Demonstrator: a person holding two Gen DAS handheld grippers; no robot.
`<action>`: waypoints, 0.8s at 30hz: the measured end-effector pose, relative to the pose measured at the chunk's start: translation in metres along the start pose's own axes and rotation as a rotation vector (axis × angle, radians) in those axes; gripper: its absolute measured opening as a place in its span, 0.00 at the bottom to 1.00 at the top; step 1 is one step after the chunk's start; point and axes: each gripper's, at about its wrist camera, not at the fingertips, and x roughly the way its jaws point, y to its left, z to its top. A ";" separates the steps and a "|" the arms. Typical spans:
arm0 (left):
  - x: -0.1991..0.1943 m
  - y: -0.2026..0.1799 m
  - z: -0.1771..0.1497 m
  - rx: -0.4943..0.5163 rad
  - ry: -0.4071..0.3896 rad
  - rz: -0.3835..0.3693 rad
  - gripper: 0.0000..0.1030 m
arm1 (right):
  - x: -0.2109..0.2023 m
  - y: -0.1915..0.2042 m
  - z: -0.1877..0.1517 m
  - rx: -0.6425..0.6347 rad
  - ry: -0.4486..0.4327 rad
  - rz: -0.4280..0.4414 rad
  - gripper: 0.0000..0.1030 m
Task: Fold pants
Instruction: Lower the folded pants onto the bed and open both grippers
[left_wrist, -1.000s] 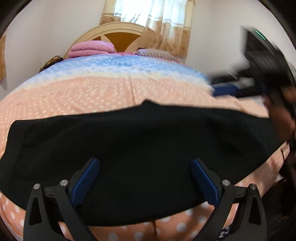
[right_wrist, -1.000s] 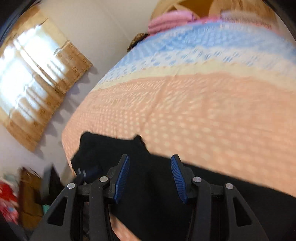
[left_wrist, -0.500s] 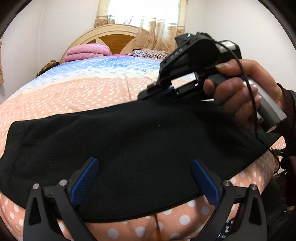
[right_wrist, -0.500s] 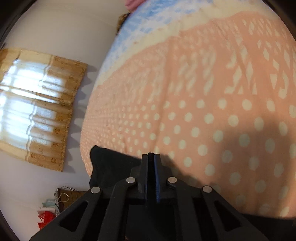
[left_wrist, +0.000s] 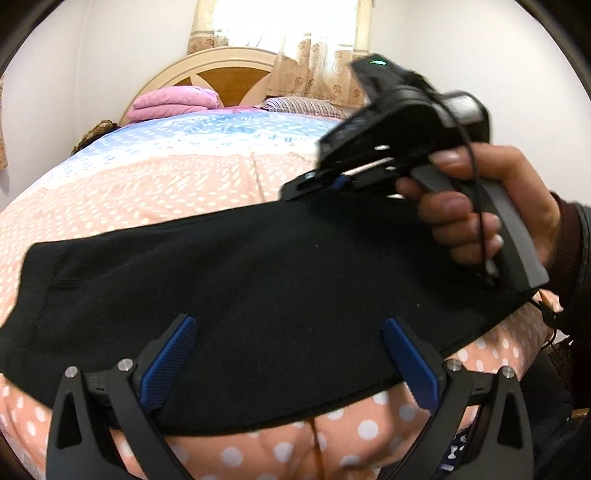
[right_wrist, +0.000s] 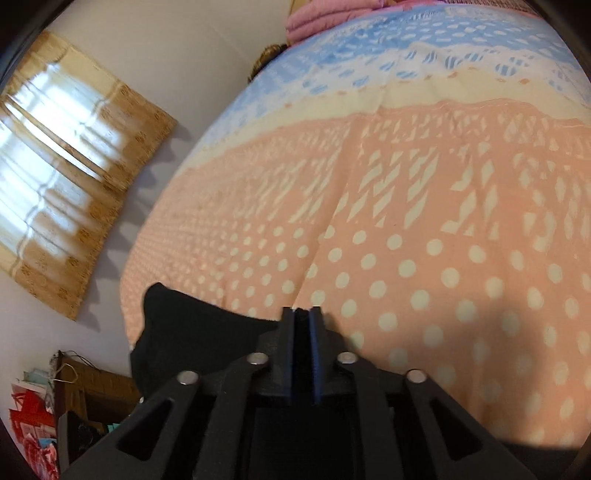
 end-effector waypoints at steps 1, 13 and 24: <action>-0.003 0.003 0.000 -0.009 -0.006 0.010 1.00 | -0.011 0.002 -0.004 -0.020 -0.011 -0.014 0.25; -0.020 0.074 -0.011 -0.115 -0.008 0.197 1.00 | -0.101 0.014 -0.138 -0.225 -0.005 -0.105 0.34; -0.039 0.067 -0.004 -0.095 -0.002 0.293 1.00 | -0.103 0.027 -0.168 -0.268 -0.065 -0.130 0.34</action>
